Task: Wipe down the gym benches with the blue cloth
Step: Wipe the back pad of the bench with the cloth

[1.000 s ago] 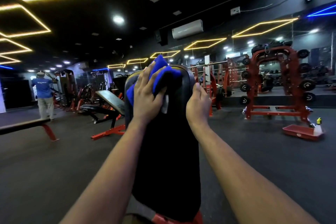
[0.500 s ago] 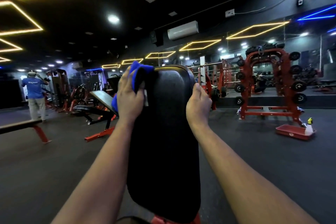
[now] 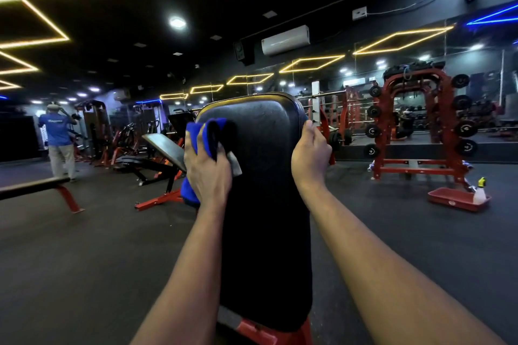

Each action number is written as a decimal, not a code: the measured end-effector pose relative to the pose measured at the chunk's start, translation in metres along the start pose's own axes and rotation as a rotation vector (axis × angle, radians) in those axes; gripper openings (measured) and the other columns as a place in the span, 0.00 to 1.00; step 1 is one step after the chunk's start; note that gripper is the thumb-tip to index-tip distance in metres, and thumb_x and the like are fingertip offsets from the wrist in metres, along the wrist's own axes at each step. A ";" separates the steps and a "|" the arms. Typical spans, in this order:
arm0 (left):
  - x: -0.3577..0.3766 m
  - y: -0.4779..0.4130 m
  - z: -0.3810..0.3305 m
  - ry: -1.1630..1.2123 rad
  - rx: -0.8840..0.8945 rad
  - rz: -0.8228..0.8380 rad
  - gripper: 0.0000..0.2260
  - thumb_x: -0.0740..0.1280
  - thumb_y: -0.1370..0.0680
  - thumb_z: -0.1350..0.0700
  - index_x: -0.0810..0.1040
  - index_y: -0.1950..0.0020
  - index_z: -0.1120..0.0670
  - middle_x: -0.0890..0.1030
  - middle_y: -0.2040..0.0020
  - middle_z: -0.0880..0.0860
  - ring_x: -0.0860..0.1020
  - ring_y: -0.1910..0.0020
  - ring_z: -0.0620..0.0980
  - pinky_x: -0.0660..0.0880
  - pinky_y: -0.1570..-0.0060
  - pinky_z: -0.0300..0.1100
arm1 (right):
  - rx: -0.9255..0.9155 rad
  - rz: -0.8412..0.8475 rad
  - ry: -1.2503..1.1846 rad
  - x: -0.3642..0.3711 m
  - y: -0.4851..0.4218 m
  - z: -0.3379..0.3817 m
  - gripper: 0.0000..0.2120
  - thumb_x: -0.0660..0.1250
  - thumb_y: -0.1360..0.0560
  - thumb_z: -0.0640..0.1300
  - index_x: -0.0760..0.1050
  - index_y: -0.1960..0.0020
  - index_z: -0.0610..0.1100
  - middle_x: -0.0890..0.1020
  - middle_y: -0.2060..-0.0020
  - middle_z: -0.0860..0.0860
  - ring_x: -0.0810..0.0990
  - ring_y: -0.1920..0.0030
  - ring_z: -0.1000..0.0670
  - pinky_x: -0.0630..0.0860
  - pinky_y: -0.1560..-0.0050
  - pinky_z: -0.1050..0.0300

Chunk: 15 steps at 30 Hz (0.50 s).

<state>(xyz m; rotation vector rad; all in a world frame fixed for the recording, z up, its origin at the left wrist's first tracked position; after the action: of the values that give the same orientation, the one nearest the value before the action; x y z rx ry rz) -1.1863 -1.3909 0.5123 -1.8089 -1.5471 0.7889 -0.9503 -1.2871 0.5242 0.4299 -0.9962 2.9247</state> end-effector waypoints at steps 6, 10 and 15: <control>0.004 -0.031 -0.024 0.048 0.089 -0.010 0.25 0.60 0.21 0.45 0.63 0.24 0.44 0.61 0.22 0.48 0.60 0.25 0.52 0.61 0.28 0.57 | -0.014 -0.006 0.015 0.001 -0.002 -0.001 0.22 0.52 0.15 0.50 0.79 0.55 0.39 0.78 0.65 0.44 0.73 0.65 0.51 0.68 0.64 0.52; -0.004 0.034 -0.001 0.058 0.074 -0.065 0.25 0.61 0.22 0.46 0.65 0.25 0.48 0.62 0.22 0.50 0.63 0.26 0.56 0.62 0.32 0.54 | -0.010 -0.017 0.023 0.000 -0.003 -0.002 0.22 0.52 0.15 0.50 0.78 0.56 0.40 0.75 0.69 0.47 0.71 0.68 0.51 0.67 0.65 0.50; -0.001 0.073 0.019 0.032 0.026 -0.040 0.26 0.60 0.24 0.46 0.61 0.25 0.43 0.60 0.22 0.51 0.62 0.25 0.57 0.61 0.30 0.53 | -0.017 0.004 0.031 0.002 -0.005 -0.008 0.24 0.51 0.15 0.51 0.77 0.58 0.38 0.71 0.71 0.51 0.70 0.69 0.53 0.65 0.69 0.59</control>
<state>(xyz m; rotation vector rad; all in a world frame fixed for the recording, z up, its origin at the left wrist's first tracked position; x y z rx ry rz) -1.1561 -1.3989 0.4440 -1.7585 -1.5407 0.7544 -0.9538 -1.2789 0.5218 0.3811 -1.0192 2.9146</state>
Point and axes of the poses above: each hand's wrist, its own y-axis away from the middle knuckle, its own x-axis out of the palm, z = x × y, the point moved 9 cm from there along -y, towards the middle knuckle
